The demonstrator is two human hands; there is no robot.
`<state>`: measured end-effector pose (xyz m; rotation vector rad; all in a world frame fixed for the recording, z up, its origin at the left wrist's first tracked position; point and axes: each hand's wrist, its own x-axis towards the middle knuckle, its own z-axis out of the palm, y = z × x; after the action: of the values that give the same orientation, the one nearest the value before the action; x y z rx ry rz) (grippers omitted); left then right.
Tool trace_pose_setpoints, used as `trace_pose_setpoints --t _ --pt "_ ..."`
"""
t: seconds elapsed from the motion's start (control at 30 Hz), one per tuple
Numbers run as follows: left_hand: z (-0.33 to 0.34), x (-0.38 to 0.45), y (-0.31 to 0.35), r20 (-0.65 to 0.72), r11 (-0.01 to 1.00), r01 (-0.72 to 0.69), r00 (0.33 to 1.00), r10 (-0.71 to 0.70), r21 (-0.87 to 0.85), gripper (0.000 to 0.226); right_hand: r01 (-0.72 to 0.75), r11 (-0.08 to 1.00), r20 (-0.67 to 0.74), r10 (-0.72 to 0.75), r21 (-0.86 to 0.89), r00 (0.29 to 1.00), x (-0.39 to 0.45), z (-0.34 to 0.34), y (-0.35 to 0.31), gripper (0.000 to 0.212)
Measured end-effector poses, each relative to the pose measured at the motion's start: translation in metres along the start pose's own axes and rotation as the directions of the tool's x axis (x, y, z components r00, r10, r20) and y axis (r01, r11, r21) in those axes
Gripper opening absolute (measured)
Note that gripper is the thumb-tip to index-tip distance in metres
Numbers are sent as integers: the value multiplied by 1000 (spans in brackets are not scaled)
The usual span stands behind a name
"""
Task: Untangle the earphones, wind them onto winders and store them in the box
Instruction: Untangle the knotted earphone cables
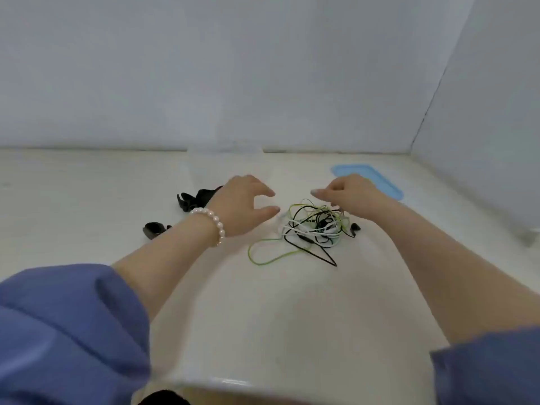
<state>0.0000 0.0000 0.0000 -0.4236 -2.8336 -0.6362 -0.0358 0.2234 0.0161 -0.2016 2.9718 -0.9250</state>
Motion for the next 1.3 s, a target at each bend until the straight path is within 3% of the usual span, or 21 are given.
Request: trace_pose_setpoints --t 0.07,0.13,0.23,0.27,0.37,0.43,0.53,0.67,0.83,1.07,1.13,1.17,1.2,1.23,1.27,1.3 --pt "12 -4 9 43 947 67 997 -56 -314 28 -92 990 97 82 108 992 -12 -1 8 48" --pt "25 -6 20 125 821 162 986 -112 -547 31 -115 972 191 76 204 979 -23 1 15 43" --pt "31 2 21 251 580 273 961 -120 -768 51 -30 943 124 -12 332 992 -26 7 12 30" --pt "31 5 19 242 556 264 964 -114 -788 61 0 925 86 -35 380 996 -26 10 10 28" --pt "28 16 18 247 648 203 969 -24 -734 83 58 865 21 -79 498 997 -25 15 9 27" --pt "33 22 22 237 667 158 971 28 -728 73 89 817 -13 -99 569 995 -23 17 11 28" --pt "37 25 25 169 614 148 985 -24 -775 40 114 772 -70 -90 625 993 -16 8 18 25" --pt "29 28 18 162 377 203 977 -139 -904 15 93 763 -52 -77 640 996 -14 -11 24 15" --pt "24 35 8 153 165 222 923 -352 -961 18 84 602 -73 -43 794 996 -9 -31 35 19" --pt "29 35 8 444 -106 448 773 -454 -888 13 -103 337 149 -114 936 982 -5 -29 40 32" --pt "30 34 10 363 -69 387 771 -524 -920 3 -99 306 138 -108 947 984 -3 -27 39 38" --pt "31 33 10 233 55 317 794 -562 -947 10 -86 328 124 -98 941 987 -2 -25 38 39" --pt "32 31 11 34 278 222 834 -551 -935 18 -67 372 108 -91 926 990 -1 -23 36 40" --pt "31 28 14 -165 510 103 875 -454 -854 25 -47 427 93 -87 903 992 0 -20 34 41" --pt "31 25 20 -299 675 -9 901 -315 -738 27 -29 476 83 -93 879 992 0 -17 32 42" --pt "31 22 27 -346 755 -86 918 -193 -650 28 -17 508 84 -109 861 991 -1 -14 30 42"
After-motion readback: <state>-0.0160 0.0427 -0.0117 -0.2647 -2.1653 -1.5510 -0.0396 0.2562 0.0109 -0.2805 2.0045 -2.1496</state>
